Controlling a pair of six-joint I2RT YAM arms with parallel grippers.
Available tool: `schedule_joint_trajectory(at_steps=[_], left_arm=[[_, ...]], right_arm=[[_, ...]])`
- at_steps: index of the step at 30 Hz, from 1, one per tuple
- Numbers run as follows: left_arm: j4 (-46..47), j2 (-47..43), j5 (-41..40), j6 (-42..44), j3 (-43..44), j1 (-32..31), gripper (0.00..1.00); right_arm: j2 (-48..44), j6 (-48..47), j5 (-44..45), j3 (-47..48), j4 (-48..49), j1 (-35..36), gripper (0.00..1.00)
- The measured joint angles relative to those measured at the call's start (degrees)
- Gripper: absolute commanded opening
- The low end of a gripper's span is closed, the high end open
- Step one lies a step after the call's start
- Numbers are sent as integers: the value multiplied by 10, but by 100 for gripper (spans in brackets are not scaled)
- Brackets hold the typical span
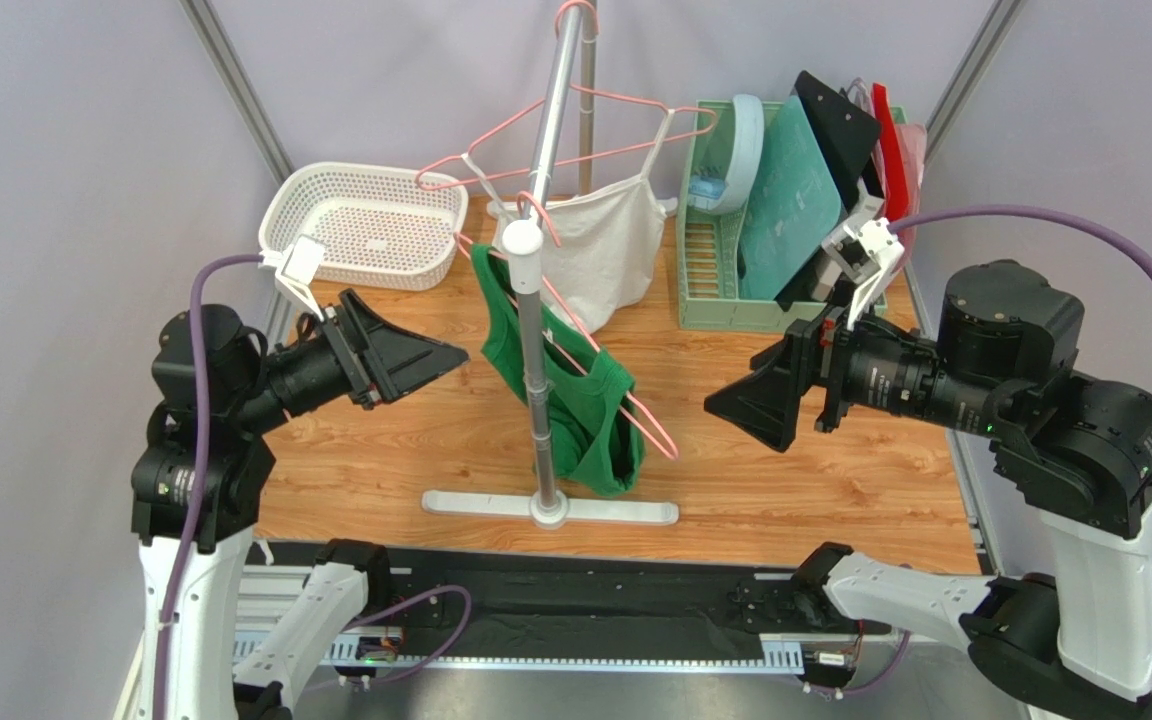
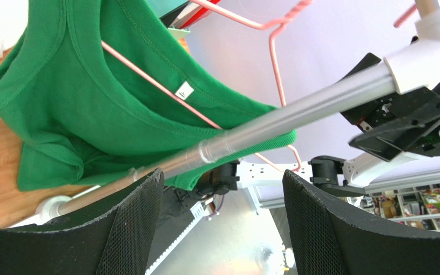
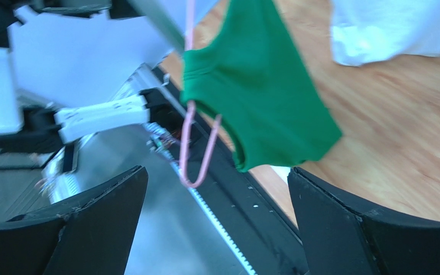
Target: Remove the tank top from the hanger
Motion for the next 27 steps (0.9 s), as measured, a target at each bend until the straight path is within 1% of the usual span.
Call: schedule_joint_trajectory(at_steps=[1, 3, 5, 8, 9, 11, 14, 15, 17, 18, 21, 26, 27], left_arm=[[-12, -3, -4, 3, 7, 0, 81], [-32, -2, -13, 11, 22, 0, 82], [-50, -4, -25, 18, 31, 0, 82], [-73, -15, -38, 24, 33, 0, 82], [-80, -20, -42, 24, 33, 0, 82], [-92, -32, -48, 26, 33, 0, 82], [-103, -45, -56, 28, 33, 0, 82], [-106, -47, -57, 29, 33, 0, 82], [-115, -50, -59, 29, 34, 0, 82], [-118, -50, -60, 29, 35, 0, 82], [-130, -53, -66, 30, 36, 0, 82], [-149, -68, -76, 33, 40, 0, 82], [-153, -69, -78, 33, 43, 0, 82]], right_arm=[[0, 0, -33, 1, 3, 0, 100], [5, 0, -73, 1, 8, 2, 100], [14, 0, -90, 1, 10, 12, 100], [32, 0, -91, 2, 12, 39, 100], [40, -1, -81, 6, 11, 54, 100], [60, -2, -59, 18, 10, 87, 95], [94, -8, 5, 29, 9, 142, 89], [101, -10, 21, 29, 9, 150, 85], [113, -15, 59, 28, 7, 168, 81], [117, -18, 77, 26, 8, 174, 76], [114, -26, 130, -2, 24, 193, 71], [111, -41, 174, -38, 63, 218, 71], [112, -43, 180, -40, 68, 224, 68]])
